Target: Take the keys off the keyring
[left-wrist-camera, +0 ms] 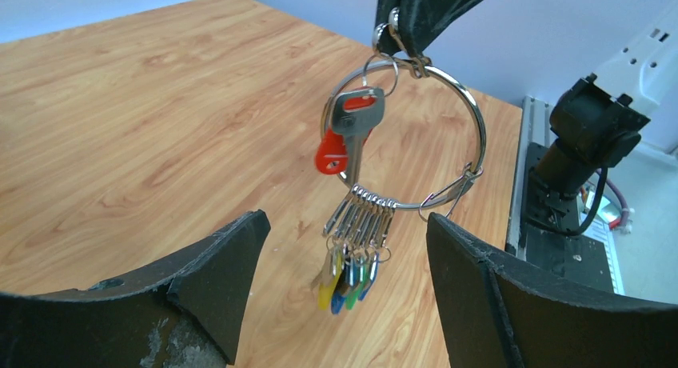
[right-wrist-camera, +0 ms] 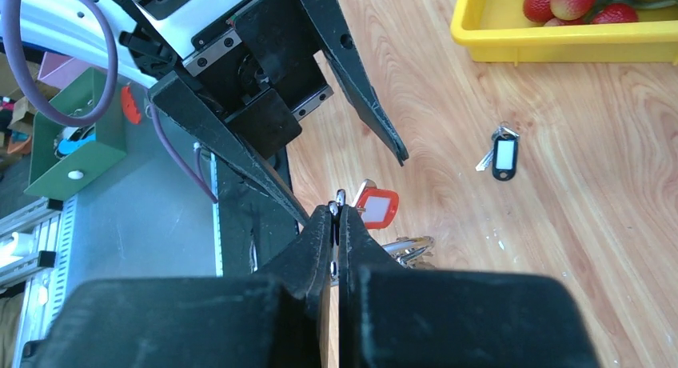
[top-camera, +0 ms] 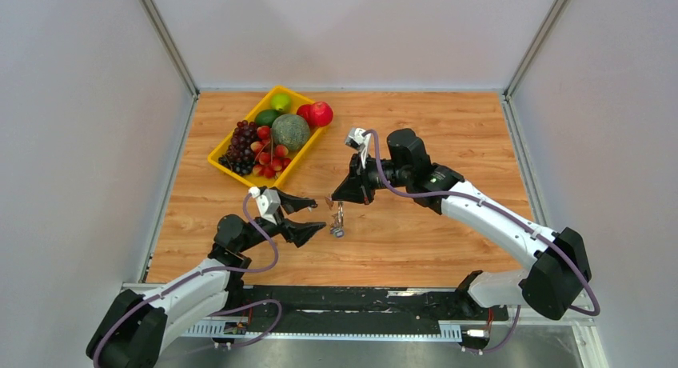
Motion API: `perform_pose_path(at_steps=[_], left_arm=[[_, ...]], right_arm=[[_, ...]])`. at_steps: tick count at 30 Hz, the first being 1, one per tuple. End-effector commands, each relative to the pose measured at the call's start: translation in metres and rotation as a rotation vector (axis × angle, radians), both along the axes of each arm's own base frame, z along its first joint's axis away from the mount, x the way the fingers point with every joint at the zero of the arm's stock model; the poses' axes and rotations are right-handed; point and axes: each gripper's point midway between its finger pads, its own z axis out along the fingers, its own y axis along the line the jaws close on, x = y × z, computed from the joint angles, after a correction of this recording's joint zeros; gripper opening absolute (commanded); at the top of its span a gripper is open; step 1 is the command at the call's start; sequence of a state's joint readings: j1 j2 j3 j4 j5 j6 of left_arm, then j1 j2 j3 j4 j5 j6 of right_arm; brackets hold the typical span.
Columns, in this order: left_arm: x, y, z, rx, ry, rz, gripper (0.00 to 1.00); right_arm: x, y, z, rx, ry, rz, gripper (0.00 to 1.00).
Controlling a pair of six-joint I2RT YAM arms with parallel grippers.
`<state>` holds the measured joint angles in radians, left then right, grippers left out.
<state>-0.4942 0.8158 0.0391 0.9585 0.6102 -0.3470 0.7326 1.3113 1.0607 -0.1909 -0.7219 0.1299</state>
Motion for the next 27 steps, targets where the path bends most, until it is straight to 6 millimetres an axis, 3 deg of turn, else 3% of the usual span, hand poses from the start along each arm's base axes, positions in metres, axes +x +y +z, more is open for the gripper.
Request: perform_pose_path(at_steps=[1, 5, 9, 27], left_arm=[[-0.003, -0.007, 0.021, 0.021, -0.149, -0.034, 0.82], [-0.008, -0.01, 0.022, 0.028, -0.168, -0.059, 0.8], [-0.013, -0.014, 0.023, 0.037, -0.182, -0.097, 0.69], [-0.026, -0.029, 0.02, 0.06, -0.19, -0.192, 0.65]], right_arm=[[-0.016, 0.002, 0.025, 0.064, -0.016, 0.077, 0.01], [-0.023, 0.004, 0.026, 0.072, 0.007, 0.13, 0.0], [-0.024, 0.005, 0.023, 0.067, 0.022, 0.141, 0.0], [-0.032, 0.022, 0.01, 0.035, 0.039, 0.188, 0.0]])
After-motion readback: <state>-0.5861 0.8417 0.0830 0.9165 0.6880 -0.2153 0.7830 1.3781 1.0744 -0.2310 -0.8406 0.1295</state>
